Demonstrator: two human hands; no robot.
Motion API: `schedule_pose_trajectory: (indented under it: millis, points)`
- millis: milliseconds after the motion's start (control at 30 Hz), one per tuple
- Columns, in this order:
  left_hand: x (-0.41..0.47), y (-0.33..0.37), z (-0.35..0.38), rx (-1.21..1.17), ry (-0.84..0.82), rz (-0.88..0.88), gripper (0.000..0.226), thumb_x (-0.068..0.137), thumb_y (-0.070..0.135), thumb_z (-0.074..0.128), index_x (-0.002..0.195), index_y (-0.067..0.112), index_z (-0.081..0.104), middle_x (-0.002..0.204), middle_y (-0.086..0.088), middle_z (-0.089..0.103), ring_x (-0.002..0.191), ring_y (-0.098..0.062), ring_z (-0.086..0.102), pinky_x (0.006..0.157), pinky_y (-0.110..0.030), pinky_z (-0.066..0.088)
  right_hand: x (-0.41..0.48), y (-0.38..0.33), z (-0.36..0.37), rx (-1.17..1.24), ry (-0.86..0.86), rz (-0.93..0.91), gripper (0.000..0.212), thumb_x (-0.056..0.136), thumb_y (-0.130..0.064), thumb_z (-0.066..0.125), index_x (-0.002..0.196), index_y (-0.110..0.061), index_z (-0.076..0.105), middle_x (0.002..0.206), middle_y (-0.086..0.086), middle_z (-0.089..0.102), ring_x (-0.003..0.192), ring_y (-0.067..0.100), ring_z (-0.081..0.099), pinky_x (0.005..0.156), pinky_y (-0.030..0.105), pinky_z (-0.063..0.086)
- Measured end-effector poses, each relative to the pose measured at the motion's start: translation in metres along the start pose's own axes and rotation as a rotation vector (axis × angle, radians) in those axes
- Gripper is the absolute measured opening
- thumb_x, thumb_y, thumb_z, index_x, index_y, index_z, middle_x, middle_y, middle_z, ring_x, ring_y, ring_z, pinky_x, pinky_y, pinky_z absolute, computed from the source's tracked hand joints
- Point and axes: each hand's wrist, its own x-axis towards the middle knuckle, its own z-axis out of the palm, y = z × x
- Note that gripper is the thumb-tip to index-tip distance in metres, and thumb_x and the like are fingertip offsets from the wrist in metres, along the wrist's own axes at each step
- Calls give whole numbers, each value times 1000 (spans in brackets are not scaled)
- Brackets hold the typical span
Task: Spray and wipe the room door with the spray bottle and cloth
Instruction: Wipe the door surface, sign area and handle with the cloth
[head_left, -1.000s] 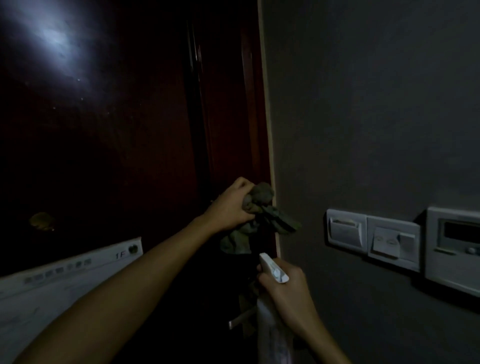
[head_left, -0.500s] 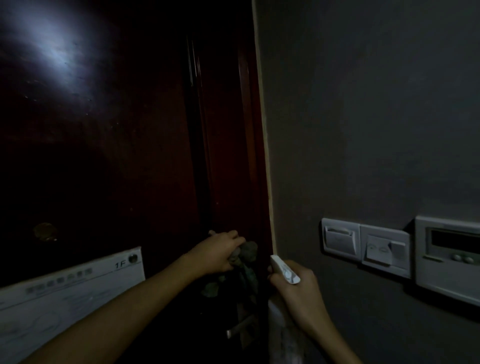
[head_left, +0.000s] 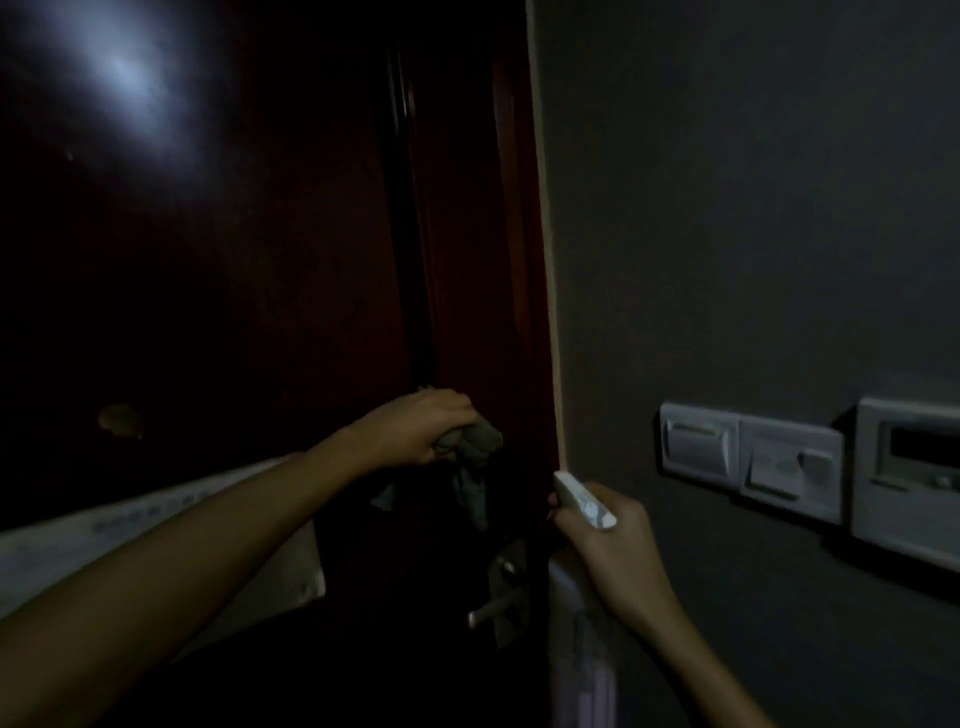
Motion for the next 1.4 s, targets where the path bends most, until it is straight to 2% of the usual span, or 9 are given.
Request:
schedule_pose_trajectory:
  millis: [133,300,567,667,767,967,1100,1267,1400]
  points:
    - [-36,21,41,111,35,1,57,79,19,75,131,14,52,127,-7,55,118,-22,50,101,-32,40,-18,20,11,-21,-31,33,39,81,-10,65,52,-19,41,49,-8,45,52,7,42,52,30,34]
    - [-92,43,82,222,39,-45,68,80,39,75,137,14,49,144,-10,49,134,-27,45,111,-35,34,-37,44,41,-35,-82,101,39,83,-4,62,53,-17,42,48,-11,45,50,3,41,50,25,33]
    - [-137,101,149,230,-363,-118,64,79,27,73,136,18,46,140,-9,51,131,-29,44,108,-41,37,-72,65,76,-5,-134,180,24,83,-15,60,70,4,53,64,19,56,60,18,51,56,38,41]
    - [-144,135,156,-116,-541,-431,45,82,39,64,123,25,51,117,-2,63,101,-22,61,90,-35,50,-84,66,78,-26,-129,238,29,88,-13,60,61,-5,52,58,8,55,58,16,55,59,36,46]
    - [-143,136,133,-494,-541,-577,36,75,42,68,108,31,61,102,5,69,90,-15,66,82,-29,54,-86,62,78,-64,-148,256,28,85,-9,61,59,-12,52,56,1,56,58,14,58,59,34,47]
    - [-161,120,79,-1049,-131,-912,8,57,24,73,65,20,72,75,5,73,74,-11,68,69,-25,50,-78,46,78,-12,-159,200,18,84,-8,62,73,5,55,62,19,55,59,13,48,55,28,37]
    - [-164,121,76,-1377,137,-1197,13,55,12,74,68,10,76,79,-12,75,72,-23,71,68,-26,50,-69,29,77,2,-146,148,25,77,-16,60,71,6,50,61,17,49,58,13,44,55,30,35]
    - [-148,114,70,-1098,200,-1172,14,72,20,77,63,15,69,64,2,71,63,-9,66,51,-15,43,-64,16,77,-41,-140,139,25,78,-16,62,70,4,50,59,2,48,57,10,46,54,26,36]
    - [-132,113,79,-429,234,-950,26,69,29,79,69,18,55,62,2,58,53,-13,54,42,-23,30,-57,11,80,-86,-74,161,24,83,-4,62,68,6,46,58,2,44,55,10,42,51,23,34]
